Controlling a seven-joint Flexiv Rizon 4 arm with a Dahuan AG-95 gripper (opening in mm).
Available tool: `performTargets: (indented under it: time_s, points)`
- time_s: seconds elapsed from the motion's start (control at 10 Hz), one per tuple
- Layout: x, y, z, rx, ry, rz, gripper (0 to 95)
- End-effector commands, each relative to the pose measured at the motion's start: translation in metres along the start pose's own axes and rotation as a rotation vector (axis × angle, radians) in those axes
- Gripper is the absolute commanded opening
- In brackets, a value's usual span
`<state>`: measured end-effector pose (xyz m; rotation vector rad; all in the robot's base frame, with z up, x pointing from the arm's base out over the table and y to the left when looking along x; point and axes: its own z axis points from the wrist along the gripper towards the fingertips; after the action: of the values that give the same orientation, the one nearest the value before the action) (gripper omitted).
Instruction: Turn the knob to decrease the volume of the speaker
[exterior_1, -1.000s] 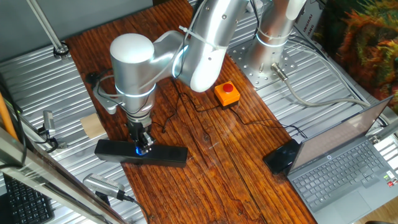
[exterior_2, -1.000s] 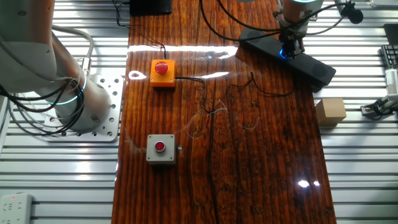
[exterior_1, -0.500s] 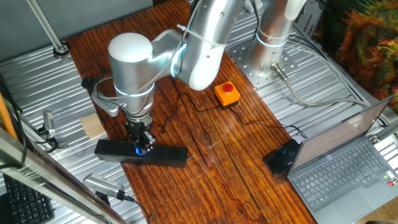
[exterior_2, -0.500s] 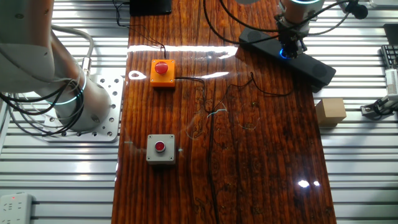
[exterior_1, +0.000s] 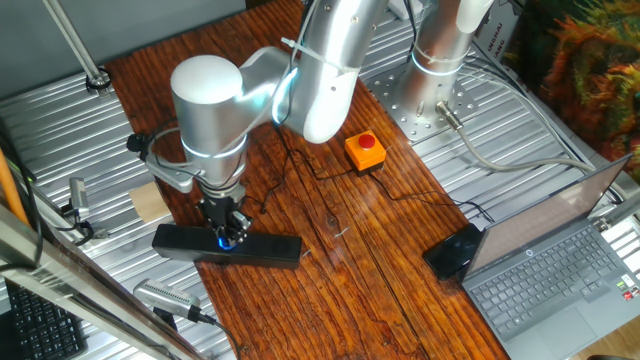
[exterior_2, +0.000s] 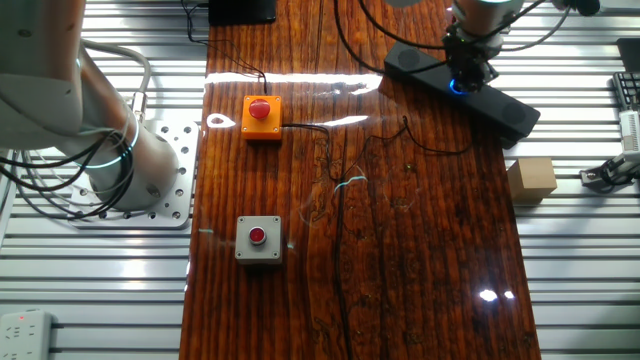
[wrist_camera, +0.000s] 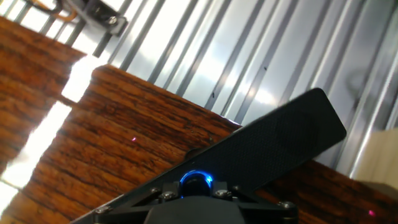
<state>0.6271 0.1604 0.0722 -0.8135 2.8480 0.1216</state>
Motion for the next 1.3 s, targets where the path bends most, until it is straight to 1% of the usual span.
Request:
performTargets:
  time_s: [0.1,0.5,0.6,0.7,0.8,0.9,1.0,1.1,1.3]
  points:
    - [0.0007,-0.0003,0.0005,0.006,0.008,-0.078,0.0]
    - [0.0007,-0.0003,0.0005,0.001,0.014,-0.192,0.0]
    - [0.0007,-0.0003,0.0005,0.001,0.011,-0.234,0.0]
    - [0.0007,-0.0003,0.0005,0.0,0.009,-0.249,0.0]
    - [0.0007,-0.0003,0.0005,0.002,0.006,-0.296,0.0]
    - [0.0007,-0.0003,0.0005,0.003,0.006,-0.312,0.0]
    - [0.0007,-0.0003,0.0005,0.005,0.007,-0.365,0.0]
    - [0.0007,-0.0003,0.0005,0.004,0.003,-0.388,0.0]
    - [0.0007,-0.0003,0.0005,0.005,0.004,-0.433,0.0]
